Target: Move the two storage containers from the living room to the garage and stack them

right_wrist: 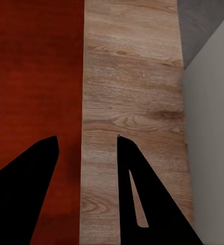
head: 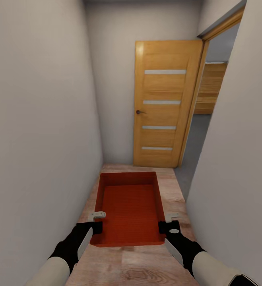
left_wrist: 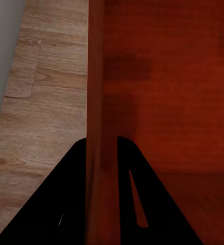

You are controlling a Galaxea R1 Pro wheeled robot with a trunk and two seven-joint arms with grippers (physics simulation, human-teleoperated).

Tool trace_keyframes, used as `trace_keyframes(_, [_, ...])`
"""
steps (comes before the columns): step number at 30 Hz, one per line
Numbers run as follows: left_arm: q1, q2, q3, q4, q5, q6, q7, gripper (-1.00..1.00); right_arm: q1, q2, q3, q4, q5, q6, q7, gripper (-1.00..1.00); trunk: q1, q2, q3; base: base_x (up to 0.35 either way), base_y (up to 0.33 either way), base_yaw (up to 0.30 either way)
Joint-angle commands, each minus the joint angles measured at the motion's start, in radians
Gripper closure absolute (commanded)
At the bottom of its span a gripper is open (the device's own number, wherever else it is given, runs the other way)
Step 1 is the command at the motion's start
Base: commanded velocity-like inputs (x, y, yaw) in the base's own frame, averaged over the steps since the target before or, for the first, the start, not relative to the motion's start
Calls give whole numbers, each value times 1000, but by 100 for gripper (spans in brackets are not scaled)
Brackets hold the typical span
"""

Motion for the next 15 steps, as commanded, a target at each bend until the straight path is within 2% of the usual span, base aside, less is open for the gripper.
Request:
trace_keyframes(1, [-1,0,24,-5,-30,8,28,100,-1,19,-4,-3,-13,5,-8,100,1,-1,-2,323,0,0])
trace_keyframes(15, [-1,0,24,-5,-29,8,28,100,-1,19,-4,-3,-13,5,-8,100,1,-1,-2,323,0,0])
